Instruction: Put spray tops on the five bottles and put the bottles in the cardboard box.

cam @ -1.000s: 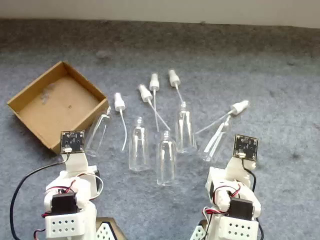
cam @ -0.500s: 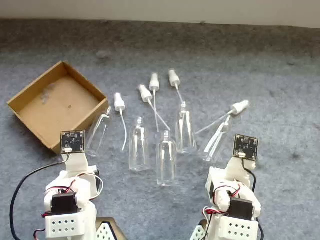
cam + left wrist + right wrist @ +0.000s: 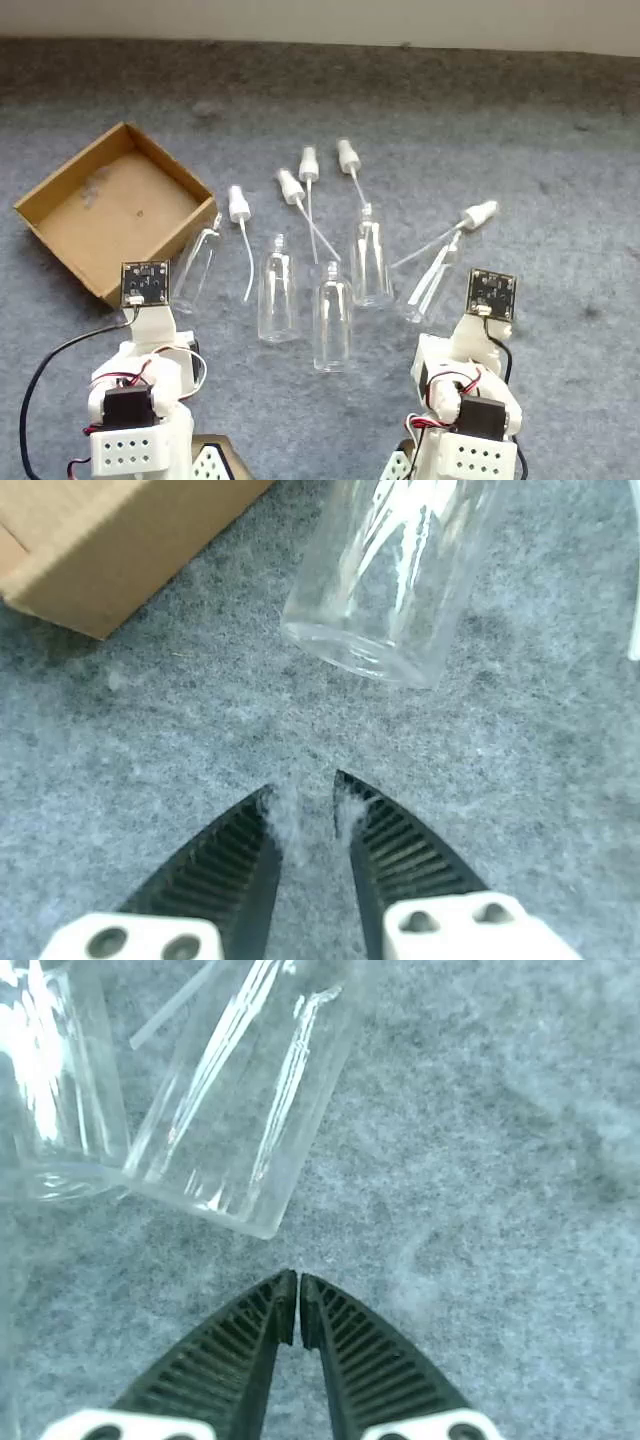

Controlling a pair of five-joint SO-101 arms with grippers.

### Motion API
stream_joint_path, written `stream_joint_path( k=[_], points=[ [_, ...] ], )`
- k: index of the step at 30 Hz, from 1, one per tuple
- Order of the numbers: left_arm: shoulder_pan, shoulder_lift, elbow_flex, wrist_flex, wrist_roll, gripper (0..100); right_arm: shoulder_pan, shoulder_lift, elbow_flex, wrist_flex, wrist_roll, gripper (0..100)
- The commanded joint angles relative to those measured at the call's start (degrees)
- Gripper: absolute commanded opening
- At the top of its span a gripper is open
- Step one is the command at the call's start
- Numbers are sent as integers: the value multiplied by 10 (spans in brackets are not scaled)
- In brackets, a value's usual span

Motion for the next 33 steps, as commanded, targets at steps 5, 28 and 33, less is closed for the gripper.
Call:
stream_joint_path(
  k=[5, 28, 33],
  points=[
    [-3, -2, 11, 3, 5, 25, 7, -5, 75, -27, -3, 9],
    [-2, -3, 11, -115, 1, 27, 211, -5, 75, -59, -2, 9],
    [-1, -3, 6, -112, -99, 28, 211, -5, 75, -58, -2, 9]
  ],
)
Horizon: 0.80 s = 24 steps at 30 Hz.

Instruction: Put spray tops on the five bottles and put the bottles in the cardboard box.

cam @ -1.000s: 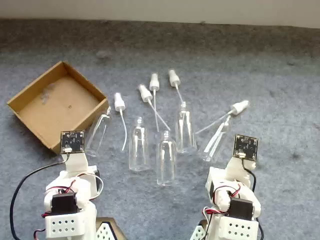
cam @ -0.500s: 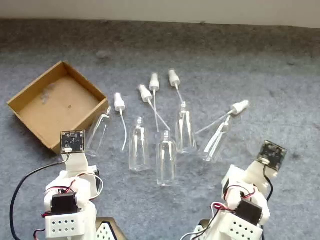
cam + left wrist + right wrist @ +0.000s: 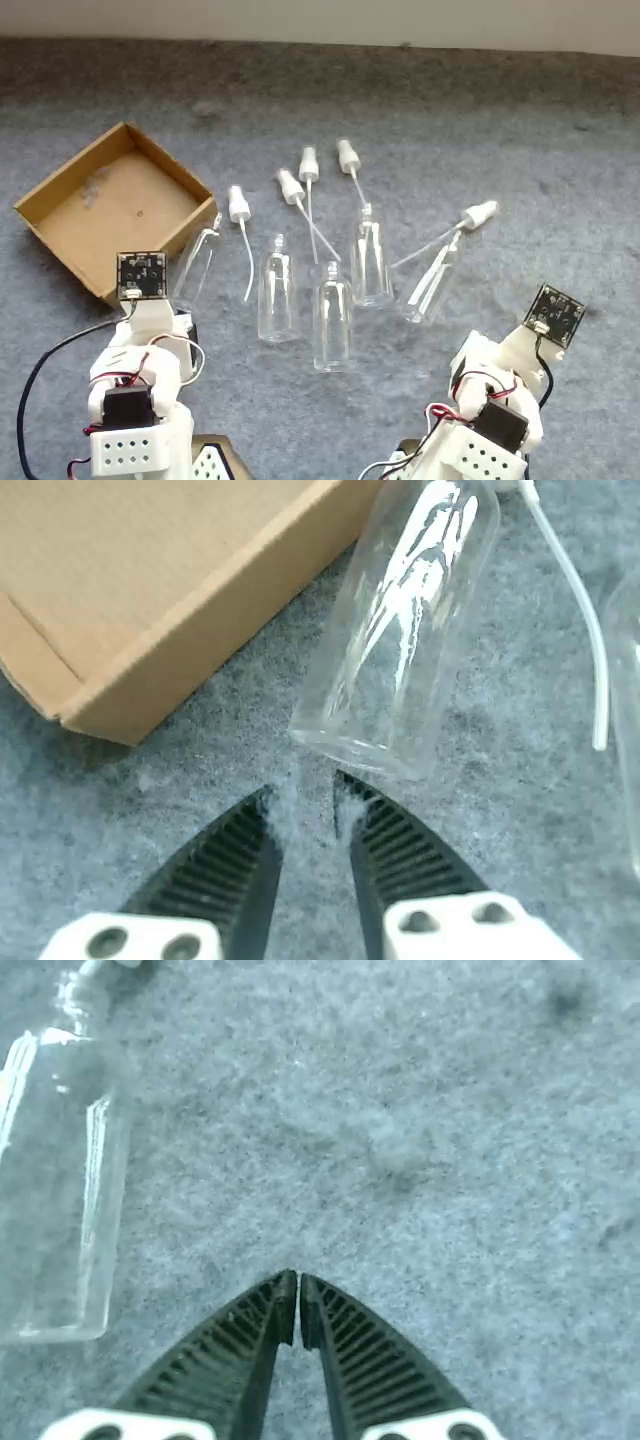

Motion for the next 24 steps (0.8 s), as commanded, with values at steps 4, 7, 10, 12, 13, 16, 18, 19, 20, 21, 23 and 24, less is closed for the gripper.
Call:
stream_joint_path(
  k=[4, 7, 10, 12, 13, 16, 18, 19, 20, 21, 23, 24],
  points=[
    [-2, 2, -51, -4, -61, 26, 7, -5, 75, -10, -2, 9],
    [-2, 3, -124, 16, -64, 28, 7, -5, 75, -10, -2, 9],
    [-2, 5, -184, 36, -113, 28, 7, -5, 75, -10, -2, 9],
    [-2, 15, -211, 66, -133, 28, 7, -5, 75, -10, -2, 9],
    [-2, 31, -223, 76, -138, 28, 7, -5, 75, -10, -2, 9],
    [-3, 121, -263, 87, -150, 28, 7, -5, 75, -10, -2, 9],
    [-2, 201, -308, 87, -152, 29, 7, -5, 75, -10, -2, 9],
    [-1, 243, -335, 87, -152, 29, 7, -5, 75, -10, -2, 9],
    [4, 285, -361, 87, -153, 30, 7, -5, 75, -10, -2, 9],
    [14, 327, -386, 91, -153, 39, 7, -5, 75, -10, -2, 9],
    [40, 415, -431, 92, -151, 84, 7, -5, 75, -10, -2, 9],
    [53, 457, -451, 94, -150, 115, 7, -5, 75, -10, -2, 9]
  ],
)
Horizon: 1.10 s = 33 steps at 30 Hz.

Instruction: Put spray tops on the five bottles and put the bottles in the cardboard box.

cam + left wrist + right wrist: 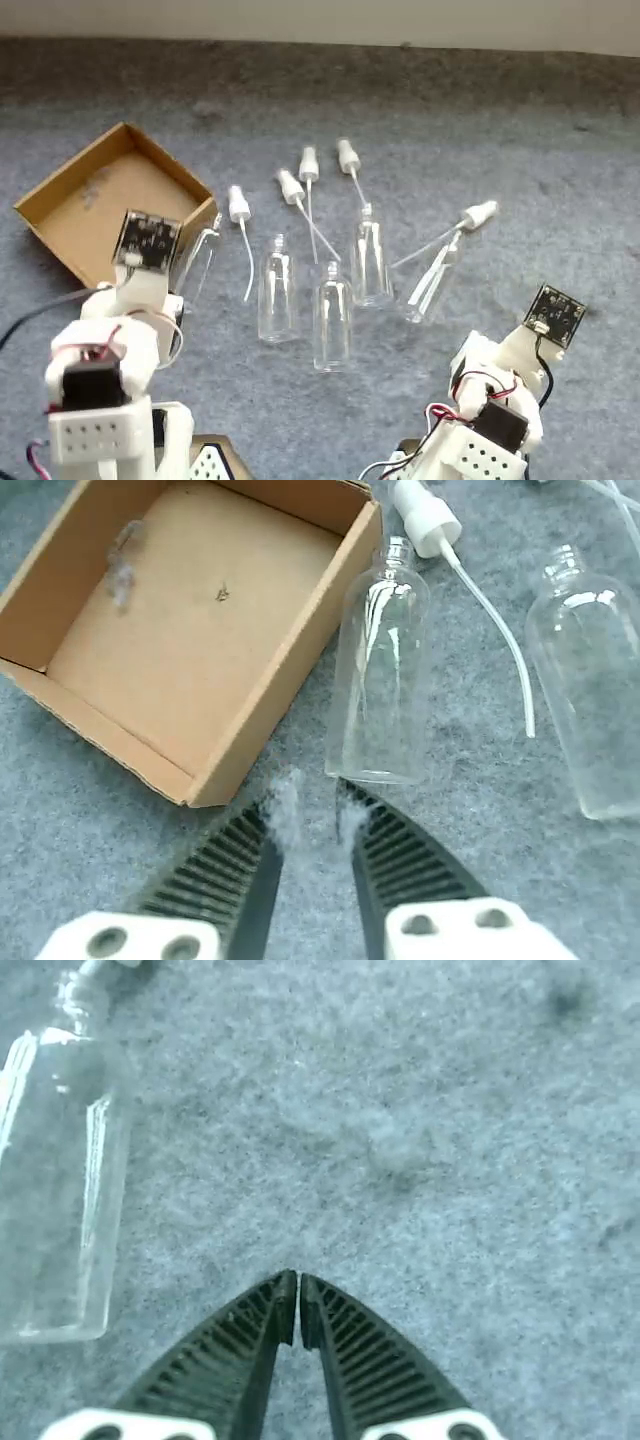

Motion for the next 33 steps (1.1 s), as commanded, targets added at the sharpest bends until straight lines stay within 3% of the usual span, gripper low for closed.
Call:
stream_joint_path(
  k=[1, 5, 11, 26, 33],
  points=[
    [49, 170, -99, 11, -2, 147, 7, -5, 75, -9, -2, 9],
    [74, 314, -170, 18, -1, 239, 7, -5, 75, -9, -2, 9],
    [73, 462, -276, 18, -1, 296, 7, -5, 75, -9, -2, 9],
    [64, 690, -458, 19, -2, 299, 7, -5, 75, -9, -2, 9],
    [25, 792, -573, 93, -4, 300, 7, -4, 75, -9, -2, 9]
  ],
)
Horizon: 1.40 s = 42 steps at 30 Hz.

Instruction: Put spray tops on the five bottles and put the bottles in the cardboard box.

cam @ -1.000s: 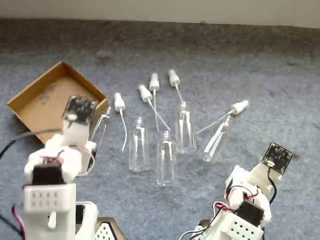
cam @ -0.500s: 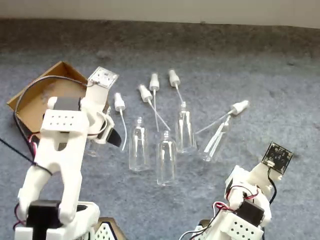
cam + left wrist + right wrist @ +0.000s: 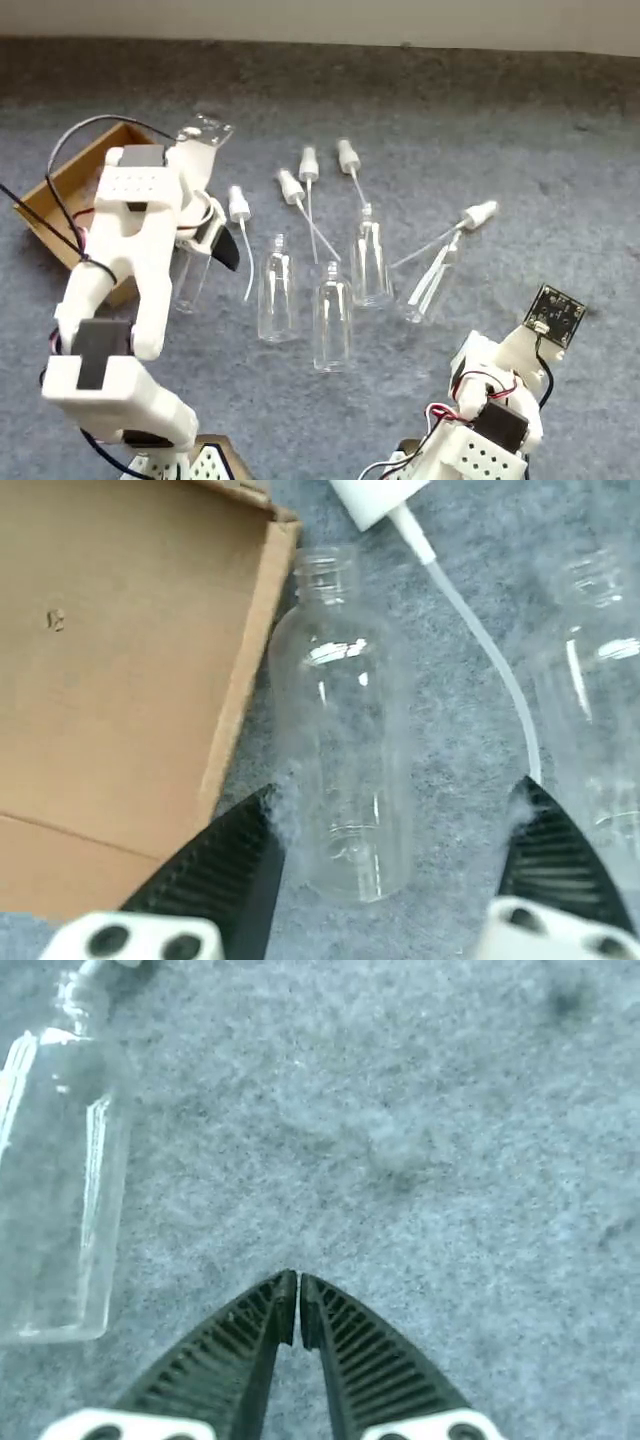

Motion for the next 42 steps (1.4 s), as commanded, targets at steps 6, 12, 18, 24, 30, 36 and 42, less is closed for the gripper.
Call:
stream_joint_path(
  k=[6, 12, 18, 24, 30, 36, 42],
  points=[
    [0, 95, -88, 28, -6, 302, 7, -4, 75, -9, -2, 9],
    [14, 138, -102, 28, -6, 299, 7, -4, 75, -9, -2, 9],
    [25, 180, -128, 28, -6, 299, 7, -4, 75, -9, -2, 9],
    [29, 216, -154, 28, -6, 298, 7, -4, 75, -9, -2, 9],
    [29, 222, -151, 33, -5, 298, 8, -4, 75, -9, -2, 9],
    [29, 222, -151, 33, -5, 120, 8, -4, 75, -9, -2, 9],
    [29, 223, -149, 41, -5, 21, 8, -4, 75, -9, -2, 9]
  ],
)
